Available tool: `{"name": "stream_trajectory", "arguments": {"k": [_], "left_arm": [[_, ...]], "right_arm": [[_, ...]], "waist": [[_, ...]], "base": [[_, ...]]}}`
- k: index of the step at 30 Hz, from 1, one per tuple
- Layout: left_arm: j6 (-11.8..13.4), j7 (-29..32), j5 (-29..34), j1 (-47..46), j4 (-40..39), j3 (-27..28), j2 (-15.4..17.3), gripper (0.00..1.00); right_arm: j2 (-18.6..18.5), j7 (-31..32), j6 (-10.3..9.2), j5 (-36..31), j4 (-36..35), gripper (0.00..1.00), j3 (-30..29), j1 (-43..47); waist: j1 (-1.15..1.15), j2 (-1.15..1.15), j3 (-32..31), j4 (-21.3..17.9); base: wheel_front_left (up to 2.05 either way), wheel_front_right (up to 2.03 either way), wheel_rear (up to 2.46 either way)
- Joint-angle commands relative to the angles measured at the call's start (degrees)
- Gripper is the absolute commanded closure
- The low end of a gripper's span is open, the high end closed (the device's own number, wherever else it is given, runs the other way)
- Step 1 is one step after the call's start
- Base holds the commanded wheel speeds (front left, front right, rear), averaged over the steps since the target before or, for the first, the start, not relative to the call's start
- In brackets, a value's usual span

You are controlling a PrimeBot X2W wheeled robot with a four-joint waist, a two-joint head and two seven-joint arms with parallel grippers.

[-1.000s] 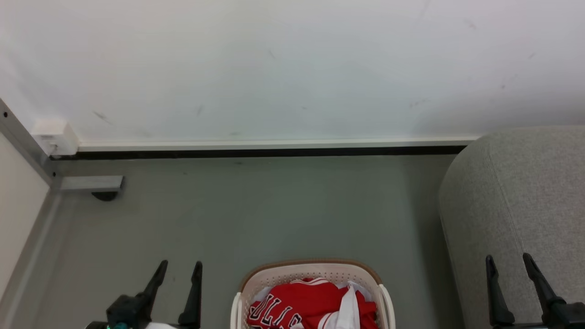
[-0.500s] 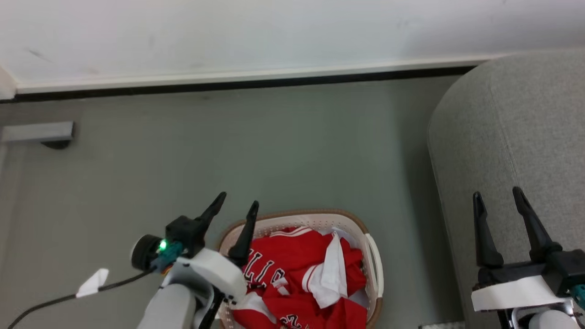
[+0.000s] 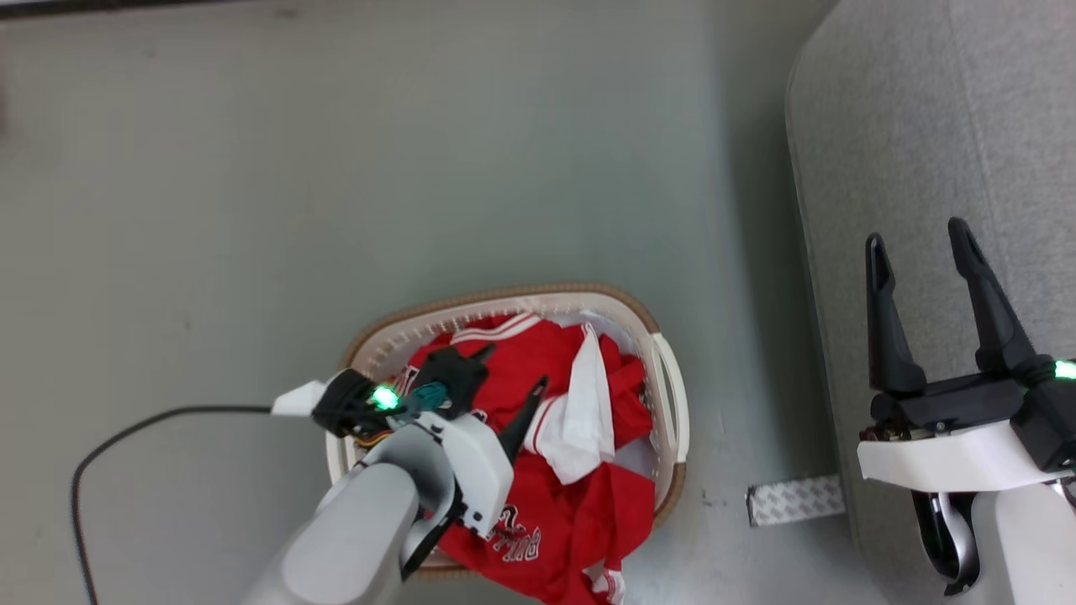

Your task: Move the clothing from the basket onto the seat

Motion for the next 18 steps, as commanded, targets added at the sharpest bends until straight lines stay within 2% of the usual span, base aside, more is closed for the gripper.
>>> {"name": "stream_trajectory", "arguments": {"k": [1, 10, 18], "left_arm": [[0.05, 0.58, -1.09, -1.13, 0.65, -0.93, 0.40, 0.00], [0.05, 5.92, -3.48, -7.87, 5.58, -12.15, 2.12, 0.00], [0.04, 8.49, -8.80, -11.48, 7.83, -19.71, 5.45, 0.00]], "right_arm": [[-0.09, -0.11, 0.17, 0.23, -0.48, 0.00, 0.01, -1.02], [-0.08, -0.11, 0.17, 2.12, -2.82, 0.00, 1.41, -3.26], [-0.08, -0.11, 0.17, 3.15, -3.76, 0.00, 1.62, -3.89]], "waist": [[-0.02, 0.00, 3.20, -0.99], [-0.02, 0.00, 9.30, -2.26], [-0.02, 0.00, 12.27, -3.32]], "base": [[0.00, 0.00, 0.00], [0.00, 0.00, 0.00], [0.00, 0.00, 0.00]]}}
